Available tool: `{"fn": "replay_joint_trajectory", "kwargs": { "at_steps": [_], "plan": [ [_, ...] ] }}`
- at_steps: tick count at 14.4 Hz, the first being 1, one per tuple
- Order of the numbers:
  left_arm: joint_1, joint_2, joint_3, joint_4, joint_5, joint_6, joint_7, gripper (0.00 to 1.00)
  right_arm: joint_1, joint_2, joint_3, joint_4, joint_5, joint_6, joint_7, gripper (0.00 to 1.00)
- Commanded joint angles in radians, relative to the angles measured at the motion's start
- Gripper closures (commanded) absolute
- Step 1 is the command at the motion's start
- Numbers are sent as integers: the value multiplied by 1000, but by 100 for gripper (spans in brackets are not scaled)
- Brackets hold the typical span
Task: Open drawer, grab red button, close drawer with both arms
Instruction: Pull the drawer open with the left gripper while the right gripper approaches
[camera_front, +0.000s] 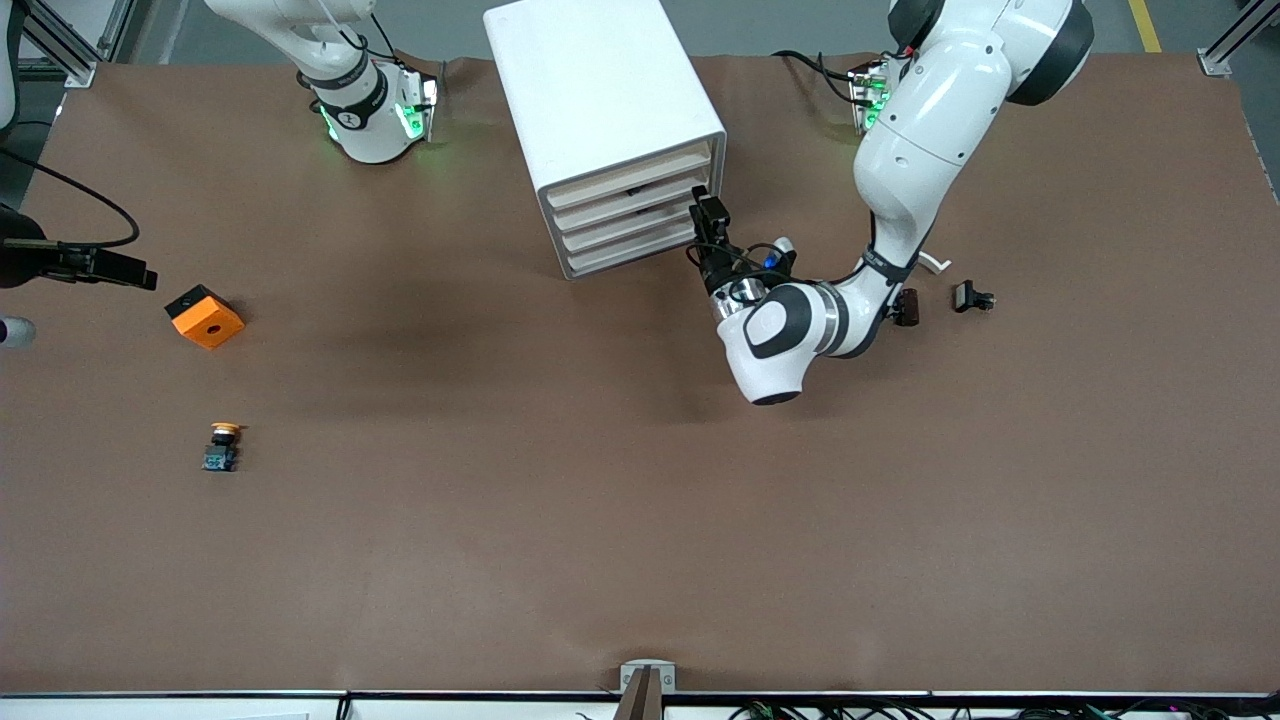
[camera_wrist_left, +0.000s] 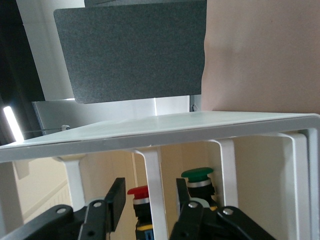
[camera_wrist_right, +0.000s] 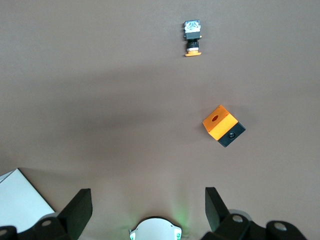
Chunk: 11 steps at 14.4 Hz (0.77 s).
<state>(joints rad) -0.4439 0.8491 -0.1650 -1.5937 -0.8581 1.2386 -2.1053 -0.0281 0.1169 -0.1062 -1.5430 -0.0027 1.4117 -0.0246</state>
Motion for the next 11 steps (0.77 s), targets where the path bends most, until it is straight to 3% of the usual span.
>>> {"fn": "replay_joint_trajectory", "kwargs": {
  "at_steps": [1,4,11],
  "plan": [
    [-27,-10,-1,-25,-41,-8,-18,53,-3,4,3,3,6,-7,5,0],
    [-55,-12,-1,-43,-44,-8,-18,54,-3,4,3,3,6,-7,5,0],
    [-76,-8,-1,-71,-44,-7,-18,73,8,1,6,1,6,-8,32,0]
  ]
}}
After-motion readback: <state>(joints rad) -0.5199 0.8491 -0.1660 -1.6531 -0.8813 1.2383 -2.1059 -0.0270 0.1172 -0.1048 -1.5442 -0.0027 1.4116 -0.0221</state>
